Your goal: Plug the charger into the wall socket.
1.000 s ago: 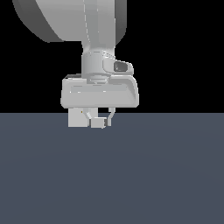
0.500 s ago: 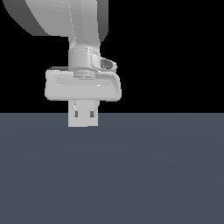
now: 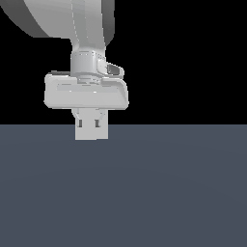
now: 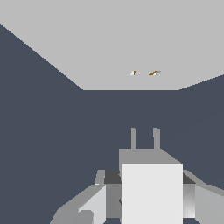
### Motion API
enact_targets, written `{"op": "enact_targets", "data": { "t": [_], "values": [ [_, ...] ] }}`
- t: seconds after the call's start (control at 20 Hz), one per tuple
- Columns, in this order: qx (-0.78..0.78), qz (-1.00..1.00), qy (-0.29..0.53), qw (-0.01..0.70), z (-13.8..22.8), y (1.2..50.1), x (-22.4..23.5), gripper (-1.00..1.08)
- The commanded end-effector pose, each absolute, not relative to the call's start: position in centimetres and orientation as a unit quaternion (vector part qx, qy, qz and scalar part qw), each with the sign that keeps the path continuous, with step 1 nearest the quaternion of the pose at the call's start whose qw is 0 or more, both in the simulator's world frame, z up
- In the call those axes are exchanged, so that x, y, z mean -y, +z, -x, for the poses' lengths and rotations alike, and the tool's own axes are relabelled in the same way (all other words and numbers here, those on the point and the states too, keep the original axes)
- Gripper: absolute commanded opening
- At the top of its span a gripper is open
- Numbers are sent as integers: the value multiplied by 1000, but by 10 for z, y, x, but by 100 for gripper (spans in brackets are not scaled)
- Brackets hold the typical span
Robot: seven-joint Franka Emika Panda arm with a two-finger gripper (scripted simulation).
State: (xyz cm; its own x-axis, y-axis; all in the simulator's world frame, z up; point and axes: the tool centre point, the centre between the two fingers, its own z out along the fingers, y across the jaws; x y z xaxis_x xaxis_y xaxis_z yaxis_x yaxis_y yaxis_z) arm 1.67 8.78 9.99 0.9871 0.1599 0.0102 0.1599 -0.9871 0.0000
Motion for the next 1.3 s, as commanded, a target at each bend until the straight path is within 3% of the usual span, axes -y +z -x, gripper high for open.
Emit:
{"op": "enact_targets", "data": {
  "t": [0.0,1.25],
  "values": [
    [80,997,-5,0,-17,100,-88,-100],
    [81,997,-5,0,-66,100,-96,-100]
  ]
}}
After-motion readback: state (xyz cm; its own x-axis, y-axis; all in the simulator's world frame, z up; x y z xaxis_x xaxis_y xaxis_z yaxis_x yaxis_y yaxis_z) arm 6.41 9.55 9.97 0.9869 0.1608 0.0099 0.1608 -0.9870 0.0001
